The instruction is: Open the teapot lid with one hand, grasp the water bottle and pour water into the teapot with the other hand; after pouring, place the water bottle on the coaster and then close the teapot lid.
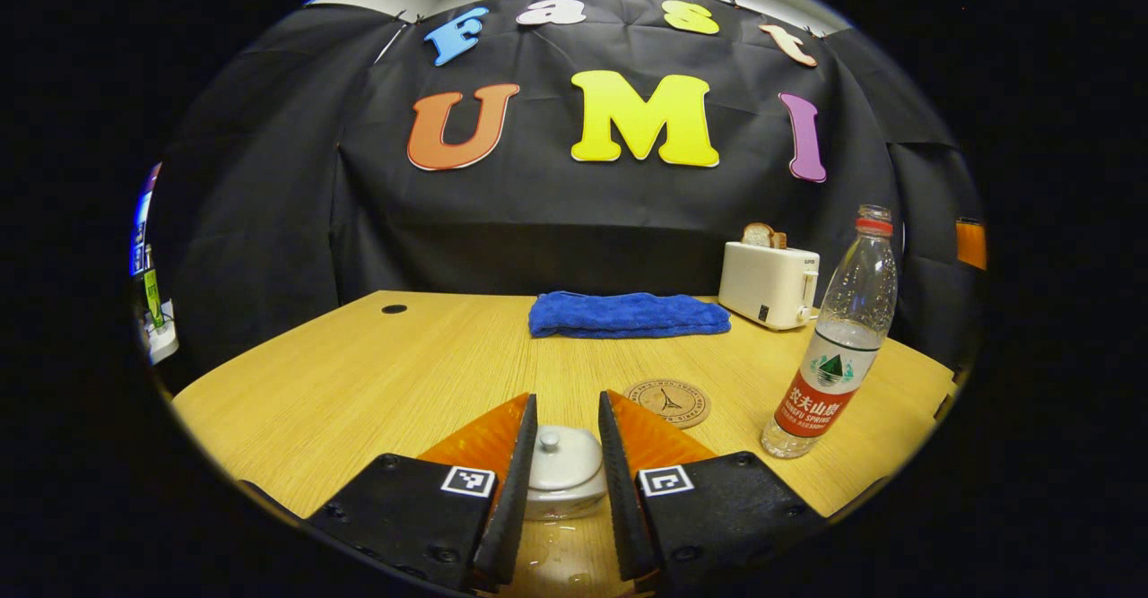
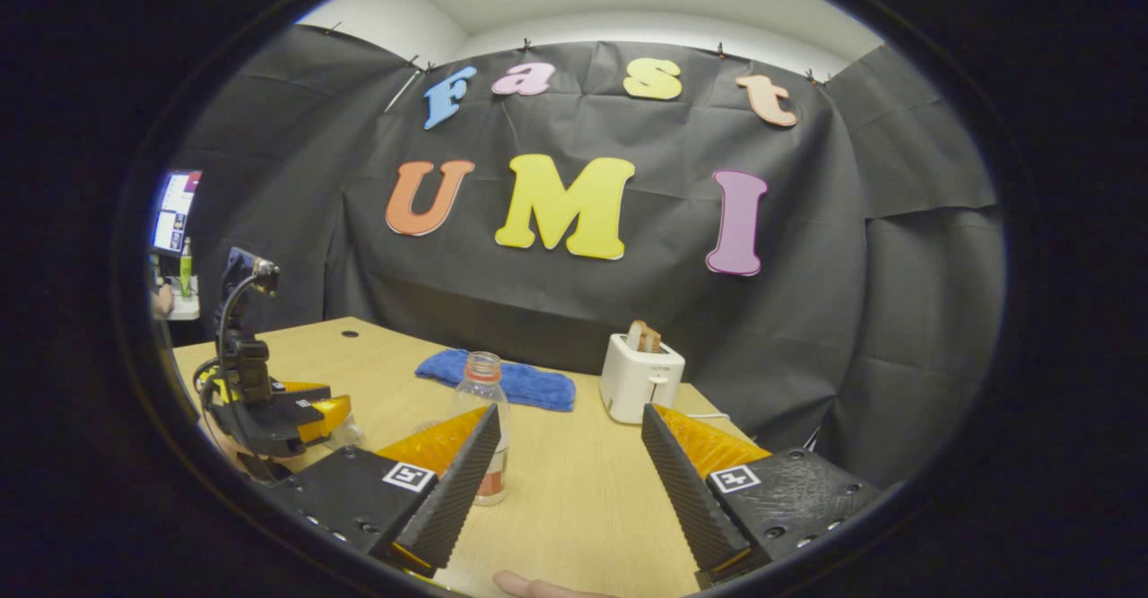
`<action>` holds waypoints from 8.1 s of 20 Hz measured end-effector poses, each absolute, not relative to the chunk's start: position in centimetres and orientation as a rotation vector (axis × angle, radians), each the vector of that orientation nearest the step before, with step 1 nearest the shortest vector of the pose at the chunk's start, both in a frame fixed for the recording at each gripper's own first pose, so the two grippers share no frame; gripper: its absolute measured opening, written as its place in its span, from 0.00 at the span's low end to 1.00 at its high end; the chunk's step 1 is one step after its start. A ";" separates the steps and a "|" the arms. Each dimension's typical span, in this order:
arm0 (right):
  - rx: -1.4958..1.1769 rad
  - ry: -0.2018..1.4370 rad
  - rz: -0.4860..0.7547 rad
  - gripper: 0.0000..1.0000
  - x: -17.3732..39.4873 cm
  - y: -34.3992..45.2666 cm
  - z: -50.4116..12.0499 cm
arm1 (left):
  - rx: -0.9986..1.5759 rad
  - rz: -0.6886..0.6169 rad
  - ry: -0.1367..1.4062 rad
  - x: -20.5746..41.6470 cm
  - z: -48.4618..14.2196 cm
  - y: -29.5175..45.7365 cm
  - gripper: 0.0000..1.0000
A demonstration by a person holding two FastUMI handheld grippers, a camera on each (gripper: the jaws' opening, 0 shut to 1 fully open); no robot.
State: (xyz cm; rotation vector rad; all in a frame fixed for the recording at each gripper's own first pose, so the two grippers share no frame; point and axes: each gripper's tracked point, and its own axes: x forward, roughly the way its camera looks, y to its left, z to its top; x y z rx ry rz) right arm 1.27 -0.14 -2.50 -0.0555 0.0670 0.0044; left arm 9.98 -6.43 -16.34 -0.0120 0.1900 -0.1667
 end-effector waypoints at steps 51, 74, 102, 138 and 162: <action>-0.543 0.267 -0.001 0.75 10.3 11.3 -10.2 | -0.005 -0.137 0.105 4.6 -4.2 7.2 0.05; -1.521 -0.017 -0.133 0.74 12.2 17.6 -8.3 | -0.001 -0.145 0.129 4.6 -4.7 8.5 0.06; -1.846 -0.213 -0.217 0.74 11.5 19.8 -6.0 | 0.012 -0.144 0.153 4.7 -5.3 8.9 0.05; -2.086 -0.444 -0.327 0.74 10.5 22.0 -1.2 | 0.079 -0.127 0.156 4.4 -5.6 8.9 0.05; -0.708 -0.110 -0.102 0.76 15.4 12.9 -2.0 | 0.110 -0.136 0.174 4.9 -6.5 7.7 0.06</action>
